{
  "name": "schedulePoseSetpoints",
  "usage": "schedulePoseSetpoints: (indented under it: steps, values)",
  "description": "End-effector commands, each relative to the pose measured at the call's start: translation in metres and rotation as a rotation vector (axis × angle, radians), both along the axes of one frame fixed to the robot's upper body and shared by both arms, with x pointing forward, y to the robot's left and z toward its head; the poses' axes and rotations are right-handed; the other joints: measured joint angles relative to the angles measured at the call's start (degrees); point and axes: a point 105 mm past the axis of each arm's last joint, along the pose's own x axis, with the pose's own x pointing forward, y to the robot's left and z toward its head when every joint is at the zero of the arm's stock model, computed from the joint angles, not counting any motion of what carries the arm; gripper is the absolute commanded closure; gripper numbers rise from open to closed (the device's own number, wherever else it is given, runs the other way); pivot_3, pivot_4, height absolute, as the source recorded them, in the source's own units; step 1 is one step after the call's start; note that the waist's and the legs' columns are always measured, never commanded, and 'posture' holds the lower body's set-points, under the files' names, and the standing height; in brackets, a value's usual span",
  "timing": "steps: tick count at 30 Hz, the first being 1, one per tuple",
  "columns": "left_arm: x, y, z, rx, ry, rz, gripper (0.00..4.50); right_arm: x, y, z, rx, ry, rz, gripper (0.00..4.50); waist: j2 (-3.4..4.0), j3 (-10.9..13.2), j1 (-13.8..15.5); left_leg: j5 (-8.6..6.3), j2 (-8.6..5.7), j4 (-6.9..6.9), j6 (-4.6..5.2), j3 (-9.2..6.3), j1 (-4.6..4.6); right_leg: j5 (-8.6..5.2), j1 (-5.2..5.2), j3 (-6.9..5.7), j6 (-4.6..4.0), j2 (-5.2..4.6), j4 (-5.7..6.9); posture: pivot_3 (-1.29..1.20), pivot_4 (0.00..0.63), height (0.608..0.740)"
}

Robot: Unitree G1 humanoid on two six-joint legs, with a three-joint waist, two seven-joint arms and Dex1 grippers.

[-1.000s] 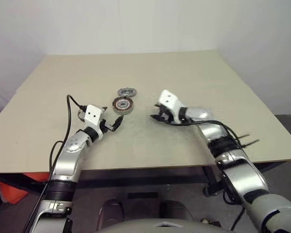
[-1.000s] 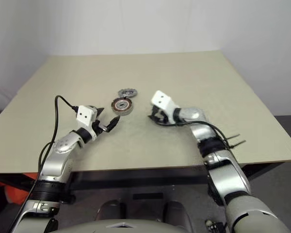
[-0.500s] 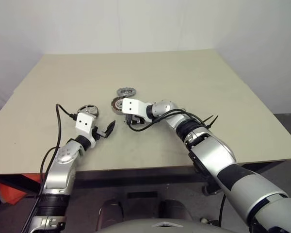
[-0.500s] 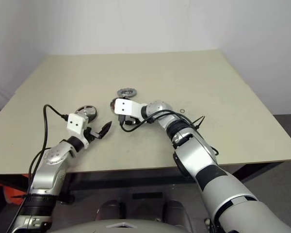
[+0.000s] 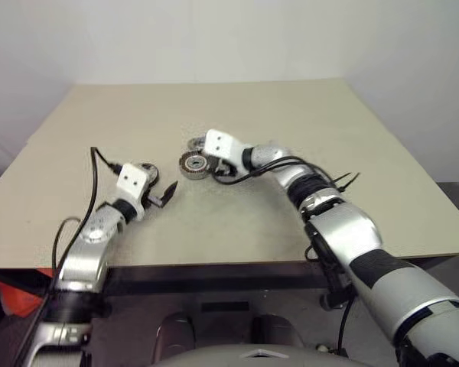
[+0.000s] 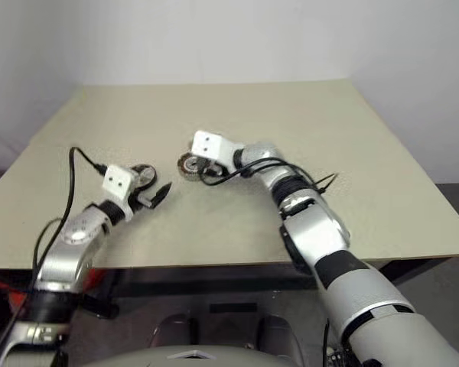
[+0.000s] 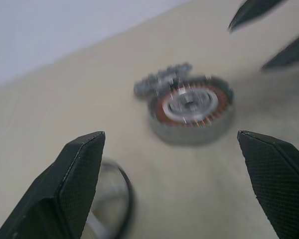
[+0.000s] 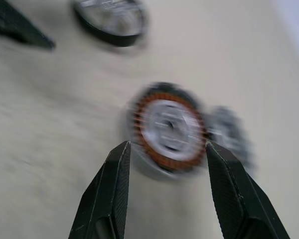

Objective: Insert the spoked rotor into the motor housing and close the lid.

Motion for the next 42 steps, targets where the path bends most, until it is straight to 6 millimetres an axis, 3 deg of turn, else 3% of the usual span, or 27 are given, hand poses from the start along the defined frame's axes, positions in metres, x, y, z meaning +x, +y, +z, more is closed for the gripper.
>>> schedulePoseSetpoints:
  steps: [1, 3, 8, 16, 26, 33, 37, 42]
  values:
    - [0.013, -0.012, 0.001, 0.174, -0.005, -0.150, 0.00, -0.003, -0.029, 0.039, 0.088, -0.098, 0.009, 1.85, -0.04, -0.01, 0.30, -0.01, -0.01, 0.01, 0.01, 0.01, 0.05, 0.00, 0.03, 0.01, 0.00, 0.00, 0.03, 0.00, 0.000, 0.740]
    - [0.022, -0.014, -0.003, 0.284, 0.008, -0.224, 0.00, -0.010, -0.050, 0.047, 0.106, -0.117, -0.013, 1.85, -0.06, 0.00, 0.54, 0.00, -0.06, -0.01, 0.01, 0.01, 0.05, 0.00, 0.03, -0.02, 0.00, 0.05, 0.03, 0.00, 0.000, 0.740]
    - [0.045, -0.020, -0.009, 0.469, 0.035, -0.353, 0.00, -0.034, -0.081, 0.051, 0.132, -0.125, -0.093, 1.85, -0.14, 0.06, 0.79, 0.02, -0.08, 0.00, 0.00, 0.03, 0.04, 0.00, -0.06, 0.01, -0.01, 0.09, 0.12, 0.00, 0.000, 0.740]
    - [0.074, -0.031, -0.003, 0.670, 0.066, -0.400, 0.00, -0.064, -0.106, 0.045, 0.167, -0.115, -0.253, 1.85, -0.22, 0.11, 2.12, 0.13, -0.09, -0.01, -0.20, 0.01, 0.21, -0.02, 0.04, 0.08, 0.02, 0.07, 0.24, 0.00, 0.000, 0.740]
    - [0.075, -0.060, -0.017, 0.907, 0.103, -0.522, 0.00, -0.086, -0.124, 0.043, 0.199, -0.128, -0.398, 1.85, -0.33, 0.18, 3.59, 0.15, -0.08, -0.06, -0.22, -0.01, 0.24, -0.03, 0.07, 0.07, 0.04, -0.03, 0.20, 0.00, 0.000, 0.740]
    - [0.077, -0.061, -0.023, 1.013, 0.131, -0.518, 0.00, -0.096, -0.136, 0.041, 0.214, -0.141, -0.486, 1.85, -0.34, 0.18, 3.86, 0.17, -0.08, -0.06, -0.27, -0.06, 0.36, -0.21, 0.22, 0.05, 0.36, -0.09, 0.20, 0.00, 0.000, 0.740]
    - [0.078, -0.063, -0.022, 1.034, 0.134, -0.518, 0.93, -0.102, -0.145, 0.040, 0.215, -0.147, -0.529, 1.80, -0.34, 0.18, 3.91, 0.18, -0.08, -0.06, -0.28, -0.08, 0.54, -0.24, 0.37, 0.05, 0.42, -0.09, 0.20, 0.00, 0.000, 0.740]
    - [0.079, -0.069, -0.021, 1.037, 0.116, -0.520, 2.65, -0.106, -0.150, 0.040, 0.217, -0.154, -0.556, 1.80, -0.35, 0.19, 3.94, 0.20, -0.08, -0.06, -0.30, -0.13, 0.56, -0.26, 0.41, 0.03, 0.47, -0.09, 0.21, 0.00, 0.000, 0.740]
